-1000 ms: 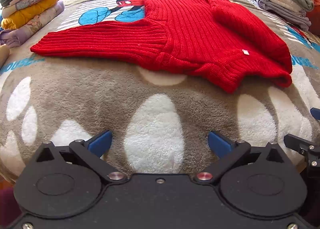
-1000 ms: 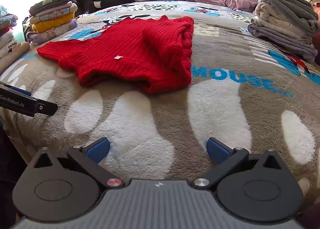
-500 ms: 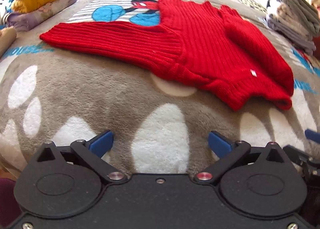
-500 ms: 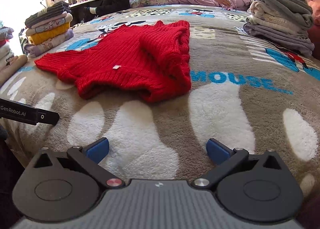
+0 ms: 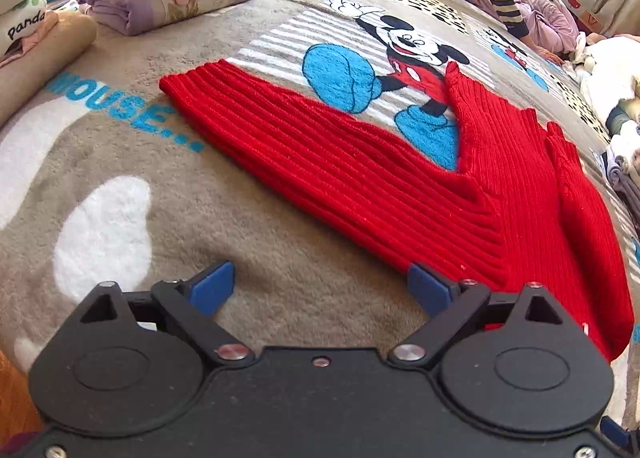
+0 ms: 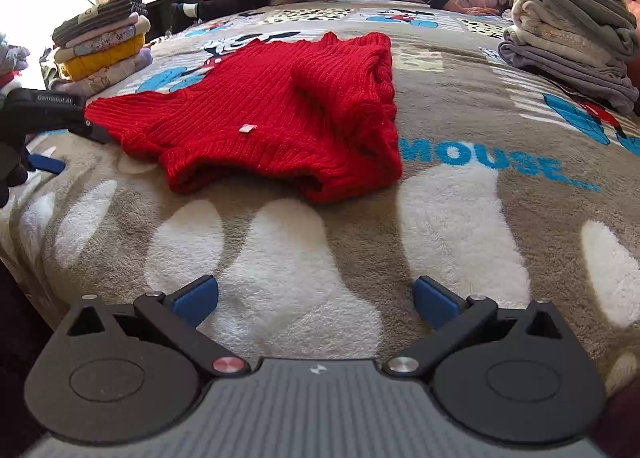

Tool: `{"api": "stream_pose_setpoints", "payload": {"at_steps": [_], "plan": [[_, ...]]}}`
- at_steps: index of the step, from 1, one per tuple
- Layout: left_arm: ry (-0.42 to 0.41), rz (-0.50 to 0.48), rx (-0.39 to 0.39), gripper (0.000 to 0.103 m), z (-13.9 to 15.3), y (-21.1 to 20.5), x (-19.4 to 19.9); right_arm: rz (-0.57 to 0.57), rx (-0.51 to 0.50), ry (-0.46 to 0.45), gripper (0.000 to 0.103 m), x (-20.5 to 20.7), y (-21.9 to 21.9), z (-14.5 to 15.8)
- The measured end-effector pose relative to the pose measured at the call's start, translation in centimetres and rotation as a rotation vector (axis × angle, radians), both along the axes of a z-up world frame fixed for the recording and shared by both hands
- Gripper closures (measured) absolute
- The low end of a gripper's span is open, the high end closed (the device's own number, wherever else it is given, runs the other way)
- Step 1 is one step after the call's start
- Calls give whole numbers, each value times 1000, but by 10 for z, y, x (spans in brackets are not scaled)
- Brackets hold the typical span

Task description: Fold clothes

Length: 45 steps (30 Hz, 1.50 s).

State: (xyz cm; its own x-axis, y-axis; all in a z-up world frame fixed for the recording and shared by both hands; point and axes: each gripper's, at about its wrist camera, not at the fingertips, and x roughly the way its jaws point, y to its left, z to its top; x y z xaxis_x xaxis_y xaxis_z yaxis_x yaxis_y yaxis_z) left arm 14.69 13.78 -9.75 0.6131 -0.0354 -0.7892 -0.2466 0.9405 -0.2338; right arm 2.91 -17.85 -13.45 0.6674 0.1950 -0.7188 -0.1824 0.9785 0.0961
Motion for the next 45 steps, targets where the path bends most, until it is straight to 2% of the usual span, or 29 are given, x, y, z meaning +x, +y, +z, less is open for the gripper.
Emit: {"api": "stream_pose_setpoints", "payload": {"at_steps": [3, 10, 17, 20, 25, 30, 36, 40, 42, 44, 45], "plan": [[10, 32, -26, 16, 4, 12, 18, 15, -70, 0, 0, 0, 10, -3], [26, 74, -134, 17, 5, 37, 55, 14, -37, -48, 0, 1, 5, -9], [29, 37, -95, 13, 1, 33, 71, 12, -38, -81, 0, 2, 5, -11], [13, 46, -115, 13, 1, 38, 75, 9, -39, -94, 0, 2, 7, -13], [-9, 61, -131, 17, 0, 43, 83, 5, -40, -107, 0, 3, 8, -14], [-5, 54, -84, 19, 1, 36, 88, 4, -40, -112, 0, 4, 8, -14], [-10, 65, -68, 34, 3, 37, 90, 2, -41, -113, 0, 3, 10, -15], [-21, 76, -86, 53, 6, 42, 89, 3, -39, -109, 0, 4, 9, -14], [-24, 77, -88, 59, 6, 42, 90, 3, -37, -107, 0, 5, 8, -13], [-30, 64, -98, 74, 8, 40, 88, 1, -32, -108, 0, 7, 8, -12], [-33, 58, -103, 77, 9, 39, 88, 1, -30, -110, 0, 7, 8, -12]]}}
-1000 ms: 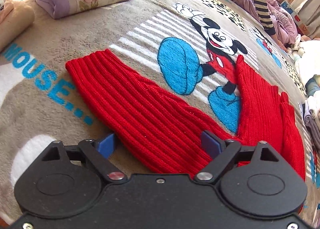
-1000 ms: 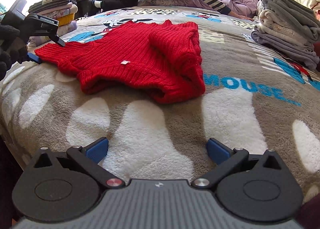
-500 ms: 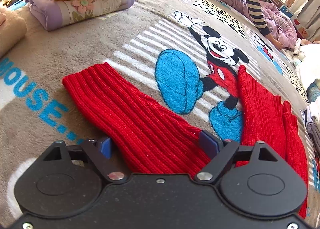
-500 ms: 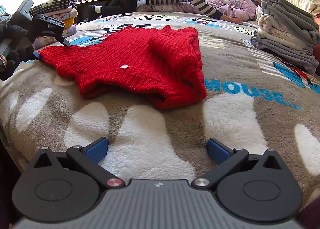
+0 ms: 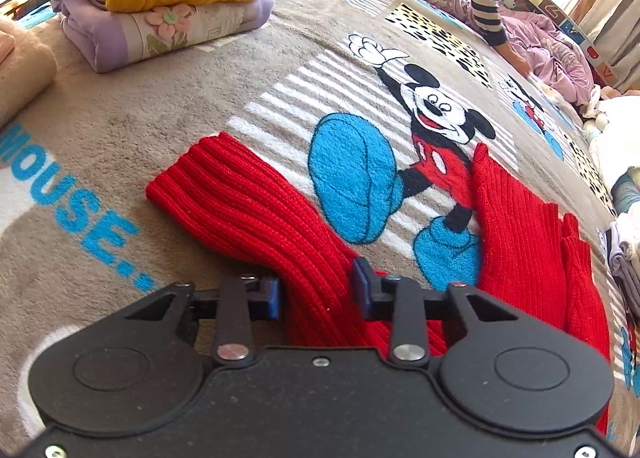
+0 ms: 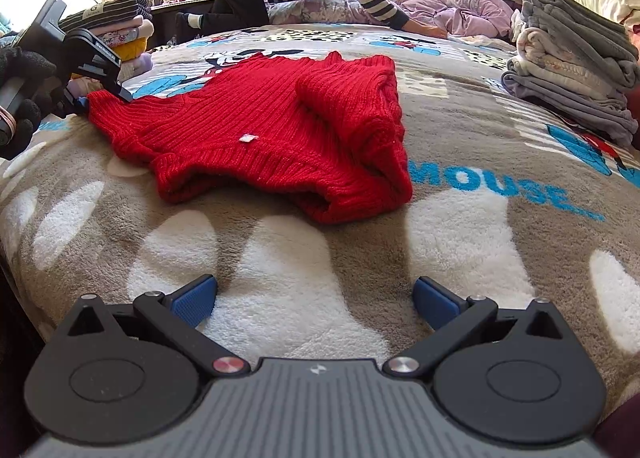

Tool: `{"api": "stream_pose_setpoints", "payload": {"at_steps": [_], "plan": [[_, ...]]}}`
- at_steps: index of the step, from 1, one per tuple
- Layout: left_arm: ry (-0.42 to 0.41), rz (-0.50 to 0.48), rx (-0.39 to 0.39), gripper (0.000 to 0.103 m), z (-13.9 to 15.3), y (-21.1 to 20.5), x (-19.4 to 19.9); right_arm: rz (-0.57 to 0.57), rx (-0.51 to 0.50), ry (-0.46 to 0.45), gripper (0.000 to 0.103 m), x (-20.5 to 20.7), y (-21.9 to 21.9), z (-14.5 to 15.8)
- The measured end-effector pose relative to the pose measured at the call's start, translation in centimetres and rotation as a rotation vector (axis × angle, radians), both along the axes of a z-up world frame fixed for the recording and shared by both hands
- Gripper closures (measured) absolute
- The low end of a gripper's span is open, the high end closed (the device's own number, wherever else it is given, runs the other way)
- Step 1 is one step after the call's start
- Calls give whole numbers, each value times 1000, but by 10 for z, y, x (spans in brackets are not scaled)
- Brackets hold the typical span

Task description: Fold clothes

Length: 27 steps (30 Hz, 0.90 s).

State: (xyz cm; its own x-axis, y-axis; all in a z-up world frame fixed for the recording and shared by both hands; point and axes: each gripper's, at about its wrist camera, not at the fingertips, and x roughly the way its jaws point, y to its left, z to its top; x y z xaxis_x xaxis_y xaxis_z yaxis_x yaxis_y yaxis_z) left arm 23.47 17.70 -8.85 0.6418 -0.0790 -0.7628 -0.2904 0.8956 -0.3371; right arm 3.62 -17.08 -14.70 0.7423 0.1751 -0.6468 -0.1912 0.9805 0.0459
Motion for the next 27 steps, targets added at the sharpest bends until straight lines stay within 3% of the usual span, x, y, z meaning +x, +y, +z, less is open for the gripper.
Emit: {"api": "stream_pose_setpoints", "payload": {"at_steps": [1, 7, 10, 14, 19, 27], "plan": [[-5, -9, -3, 81, 2, -1, -1, 1, 0, -1, 0, 0, 0, 0], [-12, -10, -25, 79, 7, 7, -14, 8, -1, -8, 0, 2, 0, -1], [-14, 44, -74, 75, 6, 25, -25, 12, 2, -10, 0, 2, -1, -1], [-50, 172, -31, 75, 13, 49, -47, 10, 3, -12, 0, 3, 0, 0], [-42, 155, -116, 75, 3, 62, -51, 3, 0, -16, 0, 4, 1, -1], [-33, 131, -102, 75, -6, 49, -36, 3, -6, -24, 0, 5, 2, -2]]}}
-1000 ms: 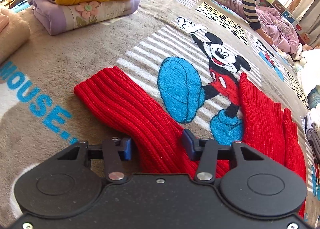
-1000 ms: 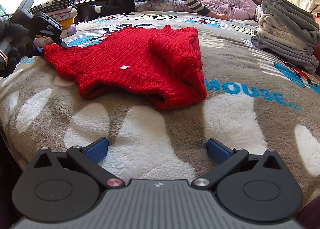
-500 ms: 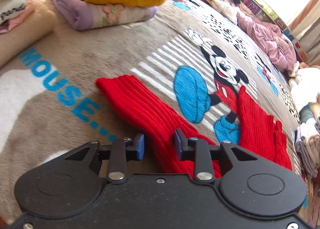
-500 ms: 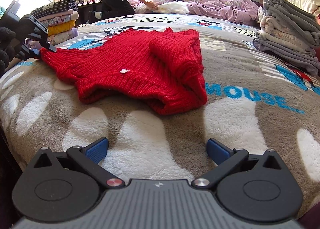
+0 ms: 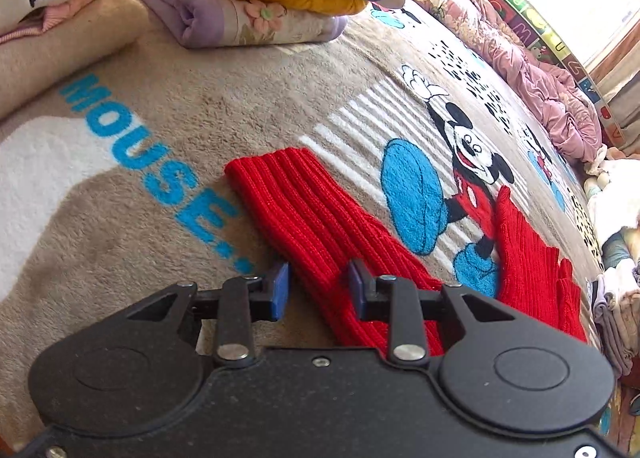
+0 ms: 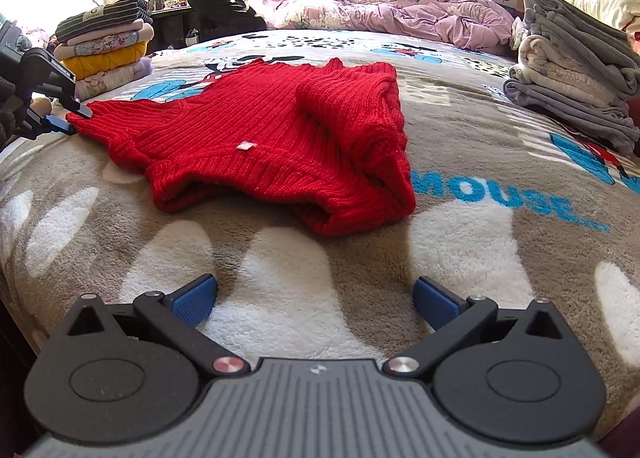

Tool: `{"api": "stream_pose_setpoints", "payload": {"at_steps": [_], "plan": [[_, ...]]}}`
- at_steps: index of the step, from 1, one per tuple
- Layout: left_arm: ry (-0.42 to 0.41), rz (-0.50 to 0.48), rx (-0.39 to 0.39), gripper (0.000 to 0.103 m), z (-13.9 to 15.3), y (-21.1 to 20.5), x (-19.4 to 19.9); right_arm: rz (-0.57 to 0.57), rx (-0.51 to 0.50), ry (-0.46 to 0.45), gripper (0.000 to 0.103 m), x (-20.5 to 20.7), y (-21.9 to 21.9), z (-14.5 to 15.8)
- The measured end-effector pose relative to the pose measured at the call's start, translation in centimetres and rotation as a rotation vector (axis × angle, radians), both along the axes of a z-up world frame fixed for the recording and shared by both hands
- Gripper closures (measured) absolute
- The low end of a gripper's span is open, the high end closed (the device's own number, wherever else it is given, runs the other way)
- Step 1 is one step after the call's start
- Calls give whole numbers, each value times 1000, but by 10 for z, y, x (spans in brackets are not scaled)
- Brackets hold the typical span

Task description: Fold clothes

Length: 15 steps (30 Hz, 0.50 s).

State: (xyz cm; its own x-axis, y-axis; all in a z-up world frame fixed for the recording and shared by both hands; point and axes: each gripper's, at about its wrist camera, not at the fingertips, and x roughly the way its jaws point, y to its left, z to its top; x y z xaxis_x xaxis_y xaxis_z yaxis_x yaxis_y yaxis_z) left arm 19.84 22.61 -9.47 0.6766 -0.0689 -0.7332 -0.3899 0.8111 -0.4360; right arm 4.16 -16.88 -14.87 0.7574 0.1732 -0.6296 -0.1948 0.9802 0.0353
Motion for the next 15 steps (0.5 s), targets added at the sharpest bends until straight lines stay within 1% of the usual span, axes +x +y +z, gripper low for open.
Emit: {"api": "stream_pose_setpoints", "payload": {"at_steps": [1, 2, 3, 4, 7, 9, 11, 12, 15], "plan": [[-2, -3, 7, 77, -1, -2, 2, 1, 0, -1, 0, 0, 0, 0], [-2, -3, 11, 89, -2, -4, 3, 1, -1, -2, 0, 0, 0, 0], [-4, -6, 9, 93, -2, -6, 3, 0, -2, -2, 0, 0, 0, 0], [-19, -17, 28, 96, 3, -12, 2, 0, -2, -2, 0, 0, 1, 0], [-65, -57, 86, 97, 18, -31, -3, -2, -1, 0, 0, 1, 1, 0], [-93, -96, 91, 97, 25, -46, -5, -4, 0, 0, 0, 2, 1, 0], [-151, -146, 95, 97, 33, -67, -10, -3, 0, -1, 0, 3, 1, 0], [-166, -168, 93, 97, 37, -76, -12, -2, 1, 0, 0, 3, 1, 0], [-213, -245, 119, 97, 51, -111, -18, -1, 11, 4, 0, 3, 0, 2]]}}
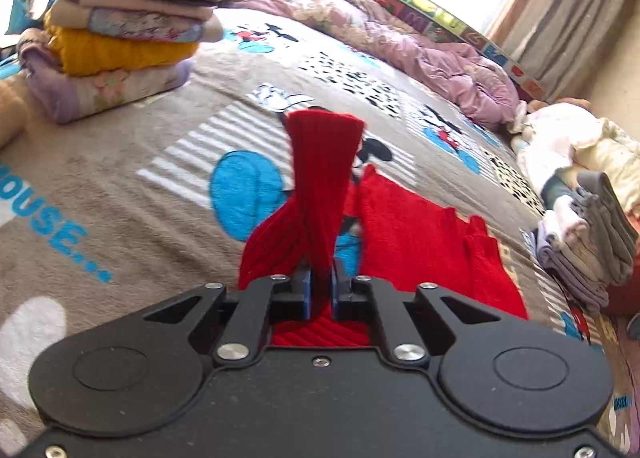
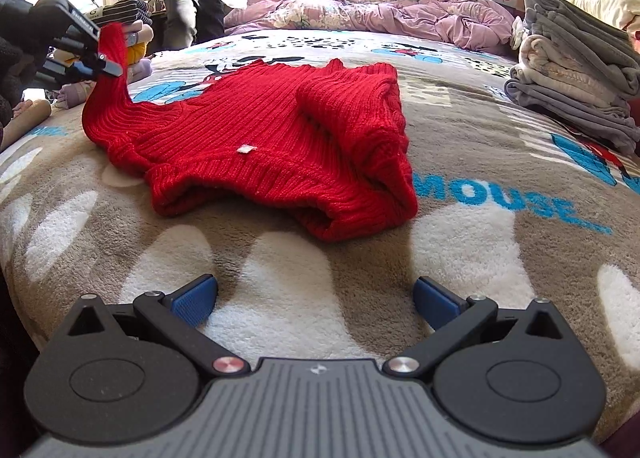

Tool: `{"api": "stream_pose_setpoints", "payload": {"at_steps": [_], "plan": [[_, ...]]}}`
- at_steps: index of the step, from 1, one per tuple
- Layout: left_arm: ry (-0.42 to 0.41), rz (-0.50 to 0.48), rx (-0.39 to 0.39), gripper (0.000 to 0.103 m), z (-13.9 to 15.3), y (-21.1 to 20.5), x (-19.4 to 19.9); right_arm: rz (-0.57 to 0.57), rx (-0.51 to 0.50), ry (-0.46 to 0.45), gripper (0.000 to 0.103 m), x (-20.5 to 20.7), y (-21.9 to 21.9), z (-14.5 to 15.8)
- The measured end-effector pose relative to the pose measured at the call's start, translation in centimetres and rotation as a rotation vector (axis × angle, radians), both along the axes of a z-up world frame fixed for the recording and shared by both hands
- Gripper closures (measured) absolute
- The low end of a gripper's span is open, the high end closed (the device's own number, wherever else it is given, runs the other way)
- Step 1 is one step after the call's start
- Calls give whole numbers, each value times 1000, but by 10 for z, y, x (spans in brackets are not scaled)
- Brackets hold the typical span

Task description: Fold clothes

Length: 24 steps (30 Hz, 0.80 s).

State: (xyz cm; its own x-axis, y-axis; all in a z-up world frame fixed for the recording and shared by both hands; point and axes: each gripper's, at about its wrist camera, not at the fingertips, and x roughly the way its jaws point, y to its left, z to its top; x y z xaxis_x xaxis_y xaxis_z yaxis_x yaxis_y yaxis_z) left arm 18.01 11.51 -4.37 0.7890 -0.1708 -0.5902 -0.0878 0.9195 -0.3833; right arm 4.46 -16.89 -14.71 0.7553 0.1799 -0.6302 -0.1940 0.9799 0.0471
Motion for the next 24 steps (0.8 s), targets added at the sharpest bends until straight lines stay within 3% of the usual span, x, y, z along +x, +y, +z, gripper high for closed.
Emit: {"api": "stream_pose_setpoints", "payload": {"at_steps": [9, 16, 21, 24], "plan": [[-98, -231, 105, 97, 39, -120, -12, -11, 102, 9, 0, 0, -14, 8], [-119, -355, 170, 98, 49, -199, -6, -139, 265, -6, 0, 9, -57, 19], [-66, -458, 184, 98, 33, -248, 3, -301, 532, -10, 0, 10, -119, 14], [-19, -560, 197, 94, 15, -267, 1, -371, 615, -11, 1, 11, -144, 8]]}}
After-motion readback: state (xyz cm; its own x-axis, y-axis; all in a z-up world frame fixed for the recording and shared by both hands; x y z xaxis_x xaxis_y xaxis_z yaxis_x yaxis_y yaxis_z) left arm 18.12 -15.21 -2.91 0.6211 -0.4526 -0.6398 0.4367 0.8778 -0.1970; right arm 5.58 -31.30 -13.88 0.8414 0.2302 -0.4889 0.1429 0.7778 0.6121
